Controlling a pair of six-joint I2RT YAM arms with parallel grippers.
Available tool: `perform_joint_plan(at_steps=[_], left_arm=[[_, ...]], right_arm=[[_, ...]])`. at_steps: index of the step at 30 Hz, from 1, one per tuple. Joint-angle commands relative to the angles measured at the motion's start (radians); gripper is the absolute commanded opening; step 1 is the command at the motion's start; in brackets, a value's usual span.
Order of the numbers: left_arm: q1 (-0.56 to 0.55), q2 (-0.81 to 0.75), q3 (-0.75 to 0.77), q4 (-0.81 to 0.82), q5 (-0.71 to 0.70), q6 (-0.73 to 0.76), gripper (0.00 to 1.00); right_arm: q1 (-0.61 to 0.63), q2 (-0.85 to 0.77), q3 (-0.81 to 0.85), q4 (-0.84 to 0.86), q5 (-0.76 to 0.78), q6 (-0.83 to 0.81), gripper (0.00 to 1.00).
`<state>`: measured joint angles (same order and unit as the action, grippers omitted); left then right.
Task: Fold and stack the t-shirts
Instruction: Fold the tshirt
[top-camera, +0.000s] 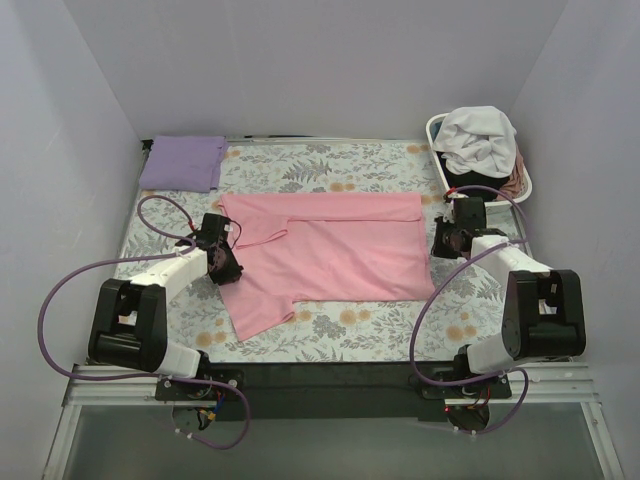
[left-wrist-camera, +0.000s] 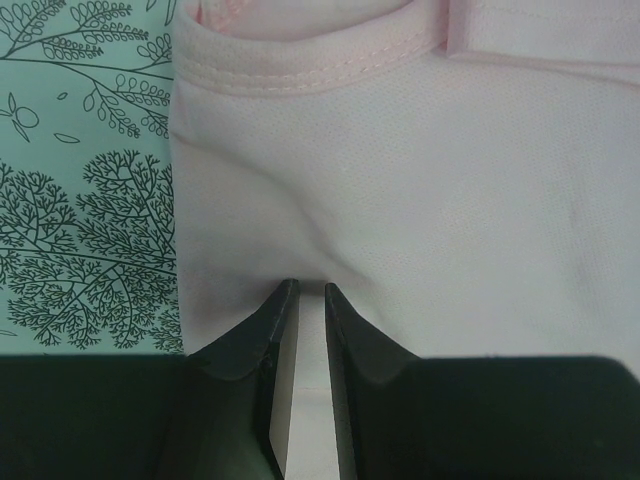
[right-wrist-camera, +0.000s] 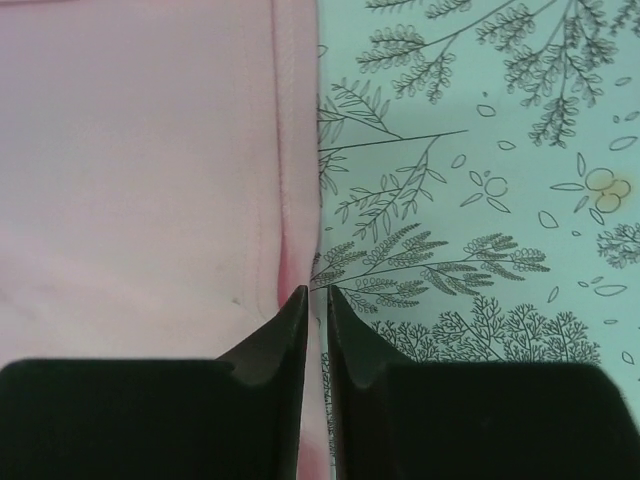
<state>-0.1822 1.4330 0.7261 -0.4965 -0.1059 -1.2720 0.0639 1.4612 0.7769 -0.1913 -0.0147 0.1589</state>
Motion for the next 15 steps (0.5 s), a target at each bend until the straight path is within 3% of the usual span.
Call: perform_joint_plan(at_steps=[1, 4, 15], left_arm=[[0.010, 0.009, 0.006, -0.013, -0.043, 0.007, 0.16], [0.009, 0.007, 0.006, -0.013, -0.041, 0.010, 0.16], [0.009, 0.009, 0.006, -0.011, -0.040, 0.010, 0.16]], right_arm=[[0.001, -0.027, 0.018, 0.042, -0.117, 0.008, 0.20], [0.001, -0.021, 0.025, 0.052, -0.134, 0.019, 0.28], [-0.001, 0.073, 0.016, 0.079, -0.194, 0.068, 0.29]])
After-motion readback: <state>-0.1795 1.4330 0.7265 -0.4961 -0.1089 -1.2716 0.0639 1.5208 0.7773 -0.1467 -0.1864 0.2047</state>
